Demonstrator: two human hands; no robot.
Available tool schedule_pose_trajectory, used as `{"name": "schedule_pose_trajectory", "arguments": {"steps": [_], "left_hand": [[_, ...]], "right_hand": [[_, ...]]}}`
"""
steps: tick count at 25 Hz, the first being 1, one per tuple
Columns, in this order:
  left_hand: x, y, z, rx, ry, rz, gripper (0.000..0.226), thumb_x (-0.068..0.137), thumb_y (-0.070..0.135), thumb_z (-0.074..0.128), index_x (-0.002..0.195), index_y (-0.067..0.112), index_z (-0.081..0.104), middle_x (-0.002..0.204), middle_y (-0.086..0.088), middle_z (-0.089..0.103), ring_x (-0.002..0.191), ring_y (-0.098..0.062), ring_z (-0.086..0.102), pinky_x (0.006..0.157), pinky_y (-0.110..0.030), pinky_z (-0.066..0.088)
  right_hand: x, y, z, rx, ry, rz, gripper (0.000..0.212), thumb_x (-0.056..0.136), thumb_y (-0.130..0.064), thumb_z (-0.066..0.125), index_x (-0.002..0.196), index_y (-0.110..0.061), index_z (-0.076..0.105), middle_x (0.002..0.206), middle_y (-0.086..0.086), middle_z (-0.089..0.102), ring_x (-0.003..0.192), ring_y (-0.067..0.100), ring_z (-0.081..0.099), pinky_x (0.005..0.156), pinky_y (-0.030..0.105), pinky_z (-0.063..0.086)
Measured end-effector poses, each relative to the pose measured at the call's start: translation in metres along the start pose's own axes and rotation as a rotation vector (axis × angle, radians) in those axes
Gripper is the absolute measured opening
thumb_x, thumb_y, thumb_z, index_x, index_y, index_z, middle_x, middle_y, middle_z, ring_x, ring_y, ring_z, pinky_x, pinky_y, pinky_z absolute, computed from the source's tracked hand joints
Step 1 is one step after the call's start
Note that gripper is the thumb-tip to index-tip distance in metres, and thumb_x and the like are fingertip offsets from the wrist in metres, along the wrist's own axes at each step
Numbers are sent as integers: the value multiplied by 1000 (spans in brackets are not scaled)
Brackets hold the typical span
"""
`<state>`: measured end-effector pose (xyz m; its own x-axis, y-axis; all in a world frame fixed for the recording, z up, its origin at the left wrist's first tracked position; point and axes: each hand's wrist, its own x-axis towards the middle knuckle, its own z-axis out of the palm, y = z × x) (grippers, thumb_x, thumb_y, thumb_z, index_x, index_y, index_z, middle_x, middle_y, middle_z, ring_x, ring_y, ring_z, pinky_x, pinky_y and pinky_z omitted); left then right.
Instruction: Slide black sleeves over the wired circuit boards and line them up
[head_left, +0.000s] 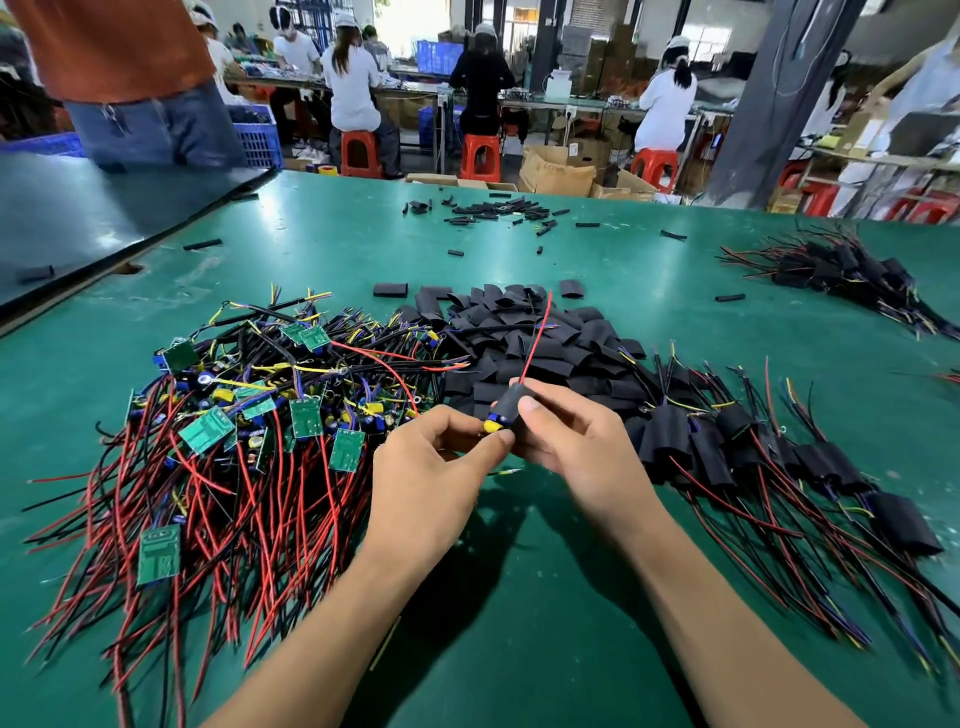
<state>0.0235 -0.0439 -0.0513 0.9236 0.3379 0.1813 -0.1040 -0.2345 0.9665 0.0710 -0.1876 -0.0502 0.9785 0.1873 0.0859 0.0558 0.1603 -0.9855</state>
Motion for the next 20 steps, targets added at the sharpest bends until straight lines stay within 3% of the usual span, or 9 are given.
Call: {"name": "schedule_pose_trajectory", "arguments": {"steps": [2, 4, 7, 9, 11, 13, 16, 20], "left_hand": [[1, -2, -1, 23, 25, 0, 15, 76, 31, 84, 71, 25, 70, 57, 10, 66, 49, -9, 55, 58, -33, 49], [1, -2, -1, 33, 7, 10, 14, 76, 31, 83, 72, 27, 70, 58, 11, 67, 48, -7, 55, 56, -31, 49], [0, -1, -2, 37, -19, 20, 14, 77, 31, 83, 75, 33, 69, 57, 13, 65, 46, -6, 53, 53, -27, 46], [0, 0, -2, 51, -25, 28, 17, 77, 27, 83, 75, 35, 68, 57, 13, 65, 44, -5, 52, 51, -25, 41], [1, 0, -2, 67, -17, 24, 18, 76, 23, 84, 73, 31, 68, 59, 13, 66, 44, -4, 53, 51, -25, 40], [2, 1, -2, 61, 4, 6, 19, 75, 23, 85, 71, 28, 67, 63, 12, 69, 45, -4, 56, 52, -26, 42], [1, 3, -1, 52, 3, -37, 18, 75, 29, 85, 77, 26, 67, 70, 7, 72, 46, -8, 58, 49, -25, 45], [3, 5, -5, -86, -134, -158, 16, 86, 27, 75, 82, 12, 71, 72, -3, 75, 41, -17, 54, 47, -24, 41]], "right_hand": [[-1, 1, 1, -194, 12, -49, 23, 97, -16, 63, 114, -30, 72, 90, -2, 72, 92, 21, 65, 101, 48, 52], [-3, -2, 3, -186, -2, -40, 25, 98, -14, 63, 117, -29, 71, 80, -8, 63, 83, 13, 59, 98, 45, 55], [-3, -6, 4, 19, -24, 77, 31, 100, -6, 57, 129, -11, 64, 88, 5, 63, 78, 12, 63, 78, 26, 60], [-5, -6, 7, 33, -44, 125, 29, 101, -5, 54, 128, -11, 63, 98, 12, 66, 86, 17, 66, 79, 25, 59], [-6, -6, 10, 27, -80, 136, 30, 102, -4, 52, 128, -14, 63, 92, 13, 58, 89, 21, 62, 86, 30, 58], [-7, -7, 10, 32, -105, 128, 32, 102, -3, 52, 129, -14, 62, 87, 11, 50, 87, 21, 57, 84, 28, 57], [-6, -9, 8, 96, -99, 117, 30, 101, -1, 52, 125, -14, 64, 95, 16, 64, 90, 25, 64, 82, 29, 59], [-2, -7, 2, 123, -60, 73, 30, 102, 0, 49, 122, -16, 63, 104, 11, 77, 97, 28, 70, 87, 34, 60]]}}
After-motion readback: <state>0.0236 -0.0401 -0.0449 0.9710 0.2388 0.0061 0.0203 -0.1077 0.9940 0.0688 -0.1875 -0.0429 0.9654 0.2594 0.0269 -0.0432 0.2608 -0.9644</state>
